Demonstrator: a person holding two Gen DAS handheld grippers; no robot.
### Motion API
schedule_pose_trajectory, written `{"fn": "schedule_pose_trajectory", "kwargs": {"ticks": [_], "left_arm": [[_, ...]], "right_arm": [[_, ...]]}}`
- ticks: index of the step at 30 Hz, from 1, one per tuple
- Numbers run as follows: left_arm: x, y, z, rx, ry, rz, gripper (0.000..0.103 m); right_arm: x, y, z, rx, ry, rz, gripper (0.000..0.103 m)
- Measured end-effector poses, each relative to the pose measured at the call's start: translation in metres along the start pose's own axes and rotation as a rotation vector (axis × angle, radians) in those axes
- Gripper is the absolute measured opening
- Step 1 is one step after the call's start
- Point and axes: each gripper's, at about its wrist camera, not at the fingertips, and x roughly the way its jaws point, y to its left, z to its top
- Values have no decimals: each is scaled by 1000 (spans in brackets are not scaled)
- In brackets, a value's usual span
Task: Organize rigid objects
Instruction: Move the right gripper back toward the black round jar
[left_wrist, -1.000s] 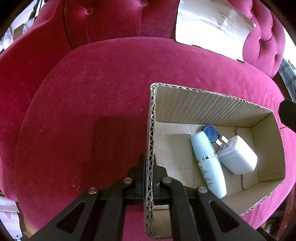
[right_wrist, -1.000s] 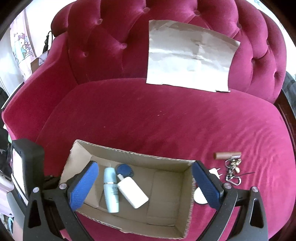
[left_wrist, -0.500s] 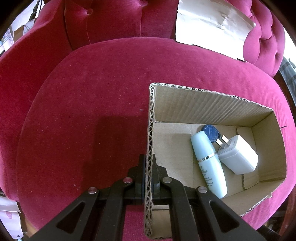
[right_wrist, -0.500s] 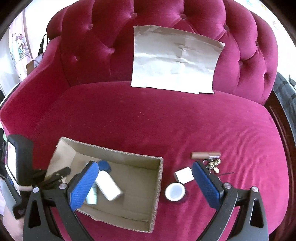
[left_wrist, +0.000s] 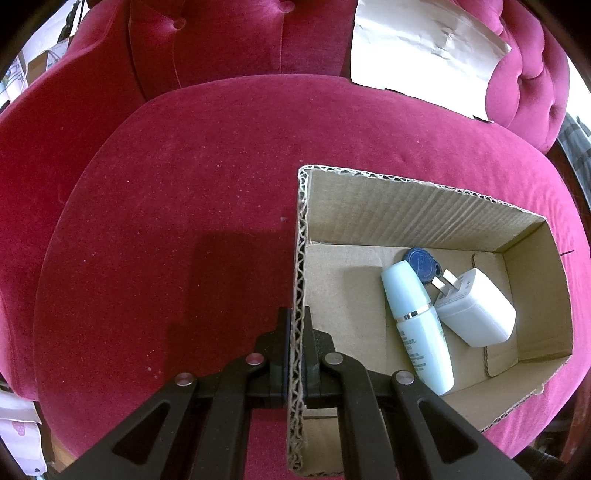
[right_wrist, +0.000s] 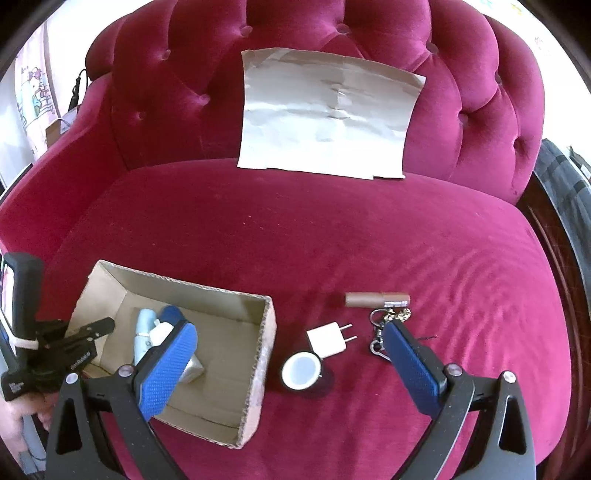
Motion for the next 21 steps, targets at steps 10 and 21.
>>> {"fn": "schedule_pose_trajectory", "kwargs": {"ticks": [10,21], "left_arm": [[0,-1,0,-2,0,0,4],[0,0,0,0,0,0,4]], "right_arm": [[6,-20,-16,-15,4,-10,103],[12,-41,-32,-16,22,12,103]]}}
